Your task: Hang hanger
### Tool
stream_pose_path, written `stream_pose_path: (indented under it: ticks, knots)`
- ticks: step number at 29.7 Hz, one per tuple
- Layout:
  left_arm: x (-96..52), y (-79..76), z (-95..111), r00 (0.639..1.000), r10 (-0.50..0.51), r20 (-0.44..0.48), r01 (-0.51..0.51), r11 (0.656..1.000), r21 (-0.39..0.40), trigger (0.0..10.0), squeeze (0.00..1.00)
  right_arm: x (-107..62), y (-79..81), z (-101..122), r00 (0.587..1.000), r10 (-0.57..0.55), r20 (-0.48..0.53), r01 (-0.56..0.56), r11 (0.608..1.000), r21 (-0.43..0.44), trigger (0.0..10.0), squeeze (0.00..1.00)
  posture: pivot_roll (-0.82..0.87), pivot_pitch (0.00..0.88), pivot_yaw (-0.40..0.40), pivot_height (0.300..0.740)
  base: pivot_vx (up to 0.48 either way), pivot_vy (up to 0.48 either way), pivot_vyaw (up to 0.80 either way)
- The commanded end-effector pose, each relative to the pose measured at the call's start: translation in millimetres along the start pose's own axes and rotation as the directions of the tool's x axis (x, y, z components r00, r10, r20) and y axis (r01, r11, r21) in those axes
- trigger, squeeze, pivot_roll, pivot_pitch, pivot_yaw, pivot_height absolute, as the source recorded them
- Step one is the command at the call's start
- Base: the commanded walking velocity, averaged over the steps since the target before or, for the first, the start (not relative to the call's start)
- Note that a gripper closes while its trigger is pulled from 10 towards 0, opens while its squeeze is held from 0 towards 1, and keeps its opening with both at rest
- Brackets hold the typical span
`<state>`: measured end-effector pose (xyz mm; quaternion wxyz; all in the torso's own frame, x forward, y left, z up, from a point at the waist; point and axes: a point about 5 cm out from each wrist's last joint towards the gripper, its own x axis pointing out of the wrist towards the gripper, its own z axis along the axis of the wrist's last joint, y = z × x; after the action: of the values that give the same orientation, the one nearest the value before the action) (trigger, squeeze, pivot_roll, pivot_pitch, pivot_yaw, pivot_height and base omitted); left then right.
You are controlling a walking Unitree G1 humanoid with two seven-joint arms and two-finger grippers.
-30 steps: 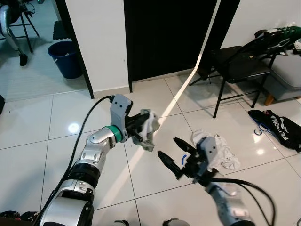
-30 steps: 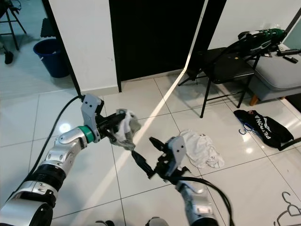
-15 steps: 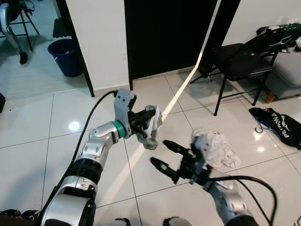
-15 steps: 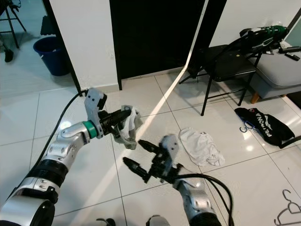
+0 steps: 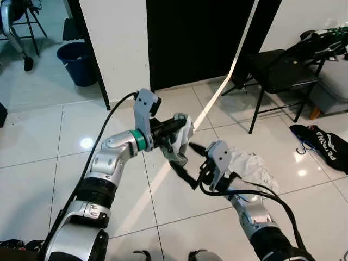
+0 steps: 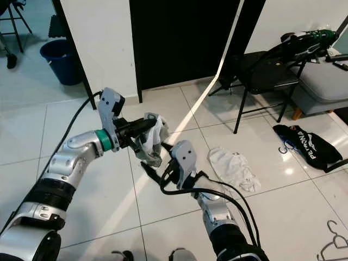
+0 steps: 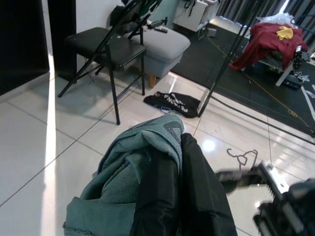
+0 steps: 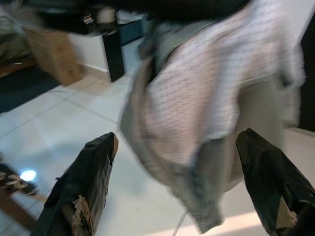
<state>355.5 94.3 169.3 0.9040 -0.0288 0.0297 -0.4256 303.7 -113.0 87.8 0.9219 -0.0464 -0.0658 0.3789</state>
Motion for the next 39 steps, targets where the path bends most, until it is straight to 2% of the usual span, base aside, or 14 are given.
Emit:
stream_pose_path:
  ticks: [1, 10, 16, 24, 27, 39]
  knots:
    - [-1.8, -1.0, -2, 1.0, -0.001, 0.001, 0.001, 1.0, -0.016, 10.0, 0.0, -3.8, -1.2, -1, 1.0, -0.019, 0.007, 0.019, 1.0, -0.005, 10.0, 1.0, 0.0, 0.087, 0.028, 0.74, 0.0, 0.0, 0.0]
    - [-6.6, 2.3, 3, 1.0, 0.013, 0.003, -0.013, 0.998, -0.065, 10.0, 0.0, -5.0, -9.8, -5, 0.993, -0.12, 0.017, 0.121, 0.992, -0.029, 10.0, 1.0, 0.0, 0.099, 0.051, 0.74, 0.0, 0.0, 0.0]
    - [-4.0, -0.7, 4, 1.0, 0.009, -0.002, -0.009, 0.997, -0.073, 10.0, 0.0, 2.7, -11.8, -5, 0.987, -0.158, 0.004, 0.158, 0.987, -0.034, 10.0, 1.0, -0.01, 0.108, 0.056, 0.74, 0.0, 0.0, 0.0]
    - [1.1, -10.0, 10, 1.0, -0.013, 0.013, 0.014, 0.996, -0.083, 10.0, 0.0, 14.6, -4.6, -5, 0.99, -0.138, 0.009, 0.138, 0.99, -0.005, 10.0, 1.0, 0.01, 0.112, 0.056, 0.74, 0.0, 0.0, 0.0]
    - [4.8, -19.8, 19, 0.998, -0.053, 0.041, 0.057, 0.993, -0.102, 10.0, 0.0, 20.9, -0.9, -6, 0.993, -0.119, -0.01, 0.119, 0.993, -0.007, 10.0, 1.0, 0.01, 0.112, 0.058, 0.74, 0.0, 0.0, 0.0]
    - [2.3, -35.1, 24, 0.989, -0.144, 0.009, 0.145, 0.986, -0.087, 10.0, 0.0, 25.0, -8.6, -5, 0.983, -0.18, -0.037, 0.178, 0.983, -0.046, 10.0, 1.0, 0.0, 0.114, 0.062, 0.74, 0.0, 0.0, 0.0]
